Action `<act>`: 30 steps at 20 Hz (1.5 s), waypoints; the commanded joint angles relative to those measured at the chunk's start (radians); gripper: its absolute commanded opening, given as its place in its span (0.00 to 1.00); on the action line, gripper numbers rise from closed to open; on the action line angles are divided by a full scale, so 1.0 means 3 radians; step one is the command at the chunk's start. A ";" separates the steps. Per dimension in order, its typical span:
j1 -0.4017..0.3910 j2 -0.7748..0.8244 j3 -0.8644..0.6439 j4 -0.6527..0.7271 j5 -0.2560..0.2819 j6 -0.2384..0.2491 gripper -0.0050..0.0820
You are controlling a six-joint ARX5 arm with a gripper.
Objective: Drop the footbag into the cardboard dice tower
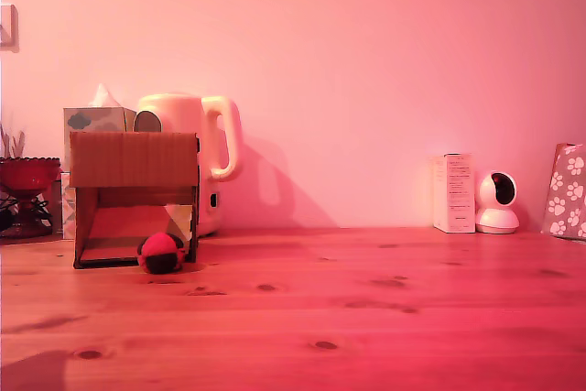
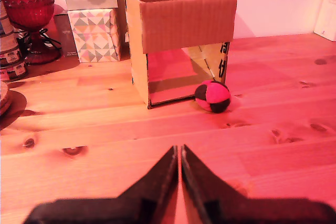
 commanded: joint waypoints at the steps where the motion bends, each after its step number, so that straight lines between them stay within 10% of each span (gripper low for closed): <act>1: -0.0011 -0.0034 -0.0092 0.0006 0.0033 -0.0013 0.03; 10: -0.0011 -0.0034 -0.0089 0.0075 0.0038 -0.0015 0.03; 15: -0.0011 -0.0034 0.0053 0.0443 0.0075 -0.0509 0.03; 21: -0.0011 0.0050 0.0528 0.0533 0.0192 -0.0659 0.03; 30: -0.0064 0.1411 0.0996 0.0910 0.0495 -0.0650 0.03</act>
